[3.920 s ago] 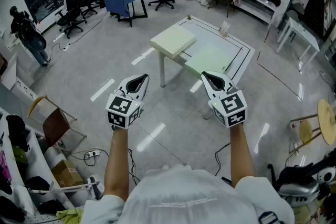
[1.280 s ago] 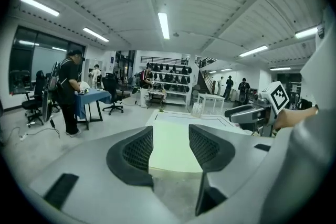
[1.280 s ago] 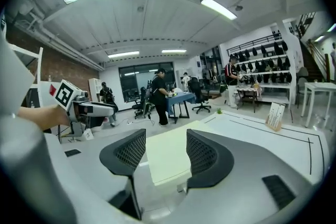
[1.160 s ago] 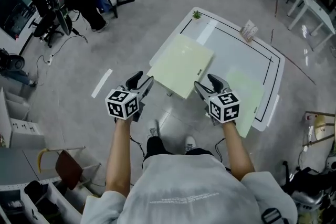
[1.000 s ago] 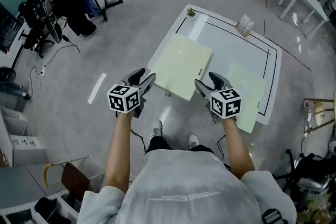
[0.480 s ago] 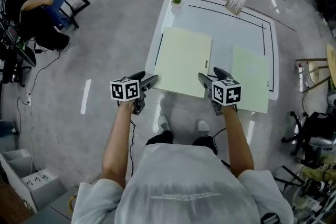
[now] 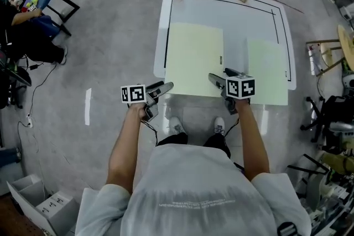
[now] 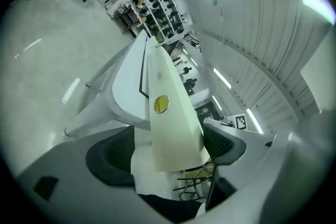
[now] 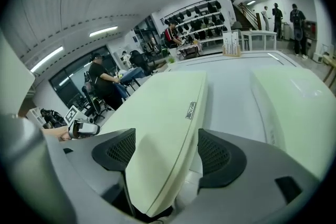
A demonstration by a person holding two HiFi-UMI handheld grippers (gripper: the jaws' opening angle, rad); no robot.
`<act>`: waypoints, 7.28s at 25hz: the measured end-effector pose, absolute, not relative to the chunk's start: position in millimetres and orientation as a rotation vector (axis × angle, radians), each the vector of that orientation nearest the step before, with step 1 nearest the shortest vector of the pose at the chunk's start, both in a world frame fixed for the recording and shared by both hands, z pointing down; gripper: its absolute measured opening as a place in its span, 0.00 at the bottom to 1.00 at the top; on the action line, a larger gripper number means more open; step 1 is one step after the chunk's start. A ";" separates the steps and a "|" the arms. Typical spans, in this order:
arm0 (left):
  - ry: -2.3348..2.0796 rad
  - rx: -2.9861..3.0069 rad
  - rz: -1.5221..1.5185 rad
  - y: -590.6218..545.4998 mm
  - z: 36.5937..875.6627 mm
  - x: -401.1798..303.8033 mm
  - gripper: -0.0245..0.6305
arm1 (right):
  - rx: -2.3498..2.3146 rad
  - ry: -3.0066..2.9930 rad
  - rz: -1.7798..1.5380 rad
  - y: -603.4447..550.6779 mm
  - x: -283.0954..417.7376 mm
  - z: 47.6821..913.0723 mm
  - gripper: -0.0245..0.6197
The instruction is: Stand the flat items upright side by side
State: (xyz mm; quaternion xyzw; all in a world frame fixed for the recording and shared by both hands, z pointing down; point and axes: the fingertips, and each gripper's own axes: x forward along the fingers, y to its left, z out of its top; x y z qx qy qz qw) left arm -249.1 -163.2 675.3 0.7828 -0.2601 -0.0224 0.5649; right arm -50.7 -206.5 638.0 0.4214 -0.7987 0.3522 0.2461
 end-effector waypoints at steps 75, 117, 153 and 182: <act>-1.387 2.321 0.290 -115.0 605.4 -208.6 0.55 | 0.415 -2.575 0.342 -252.0 -100.6 586.9 0.64; -1.774 2.152 0.577 -232.2 684.0 -145.4 0.51 | 0.572 -2.494 0.219 -401.0 -86.0 617.3 0.64; -0.726 2.246 0.329 -145.4 640.4 -36.4 0.51 | 1.486 -2.116 0.476 -171.5 195.8 537.8 0.64; -0.186 1.879 -0.031 -136.5 663.4 166.7 0.60 | 1.060 -2.207 1.068 -126.6 316.1 653.9 0.65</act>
